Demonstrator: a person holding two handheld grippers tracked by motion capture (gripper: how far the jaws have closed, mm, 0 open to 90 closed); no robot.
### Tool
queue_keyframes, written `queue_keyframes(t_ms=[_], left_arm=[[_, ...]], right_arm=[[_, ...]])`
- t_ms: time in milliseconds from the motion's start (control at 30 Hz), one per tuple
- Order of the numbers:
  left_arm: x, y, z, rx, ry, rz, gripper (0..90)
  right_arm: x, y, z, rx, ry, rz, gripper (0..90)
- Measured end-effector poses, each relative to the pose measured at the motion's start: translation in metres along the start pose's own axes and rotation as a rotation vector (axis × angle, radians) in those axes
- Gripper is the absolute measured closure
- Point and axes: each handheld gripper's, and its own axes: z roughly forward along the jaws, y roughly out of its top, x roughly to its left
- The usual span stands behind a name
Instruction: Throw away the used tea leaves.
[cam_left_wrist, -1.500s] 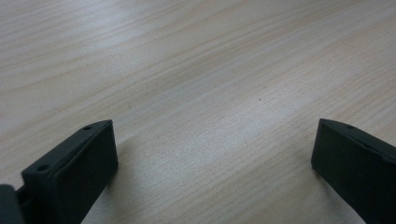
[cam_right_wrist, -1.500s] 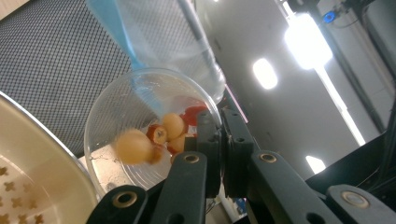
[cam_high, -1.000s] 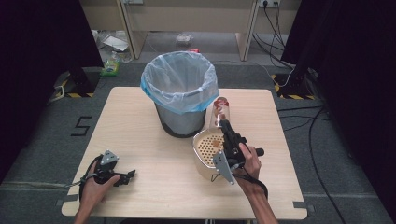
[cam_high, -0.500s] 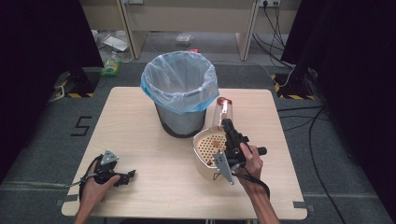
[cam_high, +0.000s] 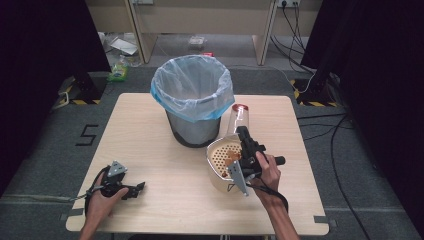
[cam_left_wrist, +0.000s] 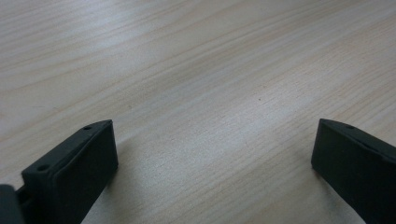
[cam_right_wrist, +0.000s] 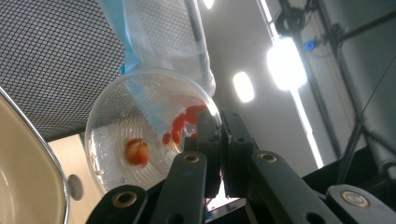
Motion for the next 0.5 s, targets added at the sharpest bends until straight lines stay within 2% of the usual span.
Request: queue_keyframes(t_ms=[33,67,100,133,167,200,233,267,300,367,400,433,467,500], left_arm=[[0.0,0.0,0.0,0.0,0.0,0.0,0.0],[0.0,0.0,0.0,0.0,0.0,0.0,0.0],[0.0,0.0,0.0,0.0,0.0,0.0,0.0],[0.0,0.0,0.0,0.0,0.0,0.0,0.0],[0.0,0.0,0.0,0.0,0.0,0.0,0.0],[0.0,0.0,0.0,0.0,0.0,0.0,0.0],[0.0,0.0,0.0,0.0,0.0,0.0,0.0],[0.0,0.0,0.0,0.0,0.0,0.0,0.0],[0.0,0.0,0.0,0.0,0.0,0.0,0.0],[0.0,0.0,0.0,0.0,0.0,0.0,0.0],[0.0,0.0,0.0,0.0,0.0,0.0,0.0],[0.0,0.0,0.0,0.0,0.0,0.0,0.0],[0.0,0.0,0.0,0.0,0.0,0.0,0.0],[0.0,0.0,0.0,0.0,0.0,0.0,0.0]], right_arm=[[0.0,0.0,0.0,0.0,0.0,0.0,87.8],[-0.005,-0.001,0.0,0.009,-0.003,0.03,87.8],[-0.005,-0.001,0.0,0.009,-0.003,0.03,87.8],[-0.011,-0.002,0.0,0.021,-0.001,0.063,87.7],[-0.011,-0.002,0.0,0.021,-0.001,0.063,87.7],[-0.014,-0.002,0.001,0.029,0.011,0.089,87.7],[-0.02,-0.004,0.002,0.05,0.03,0.145,87.7],[-0.02,-0.004,0.002,0.05,0.03,0.145,87.7],[-0.023,-0.005,0.004,0.068,0.056,0.177,87.7],[-0.027,-0.008,0.007,0.101,0.099,0.279,87.6],[-0.032,-0.011,0.011,0.135,0.145,0.367,87.6],[-0.032,-0.011,0.011,0.135,0.145,0.367,87.6],[-0.038,-0.015,0.016,0.167,0.204,0.46,87.5],[-0.041,-0.018,0.018,0.175,0.225,0.512,87.5]])
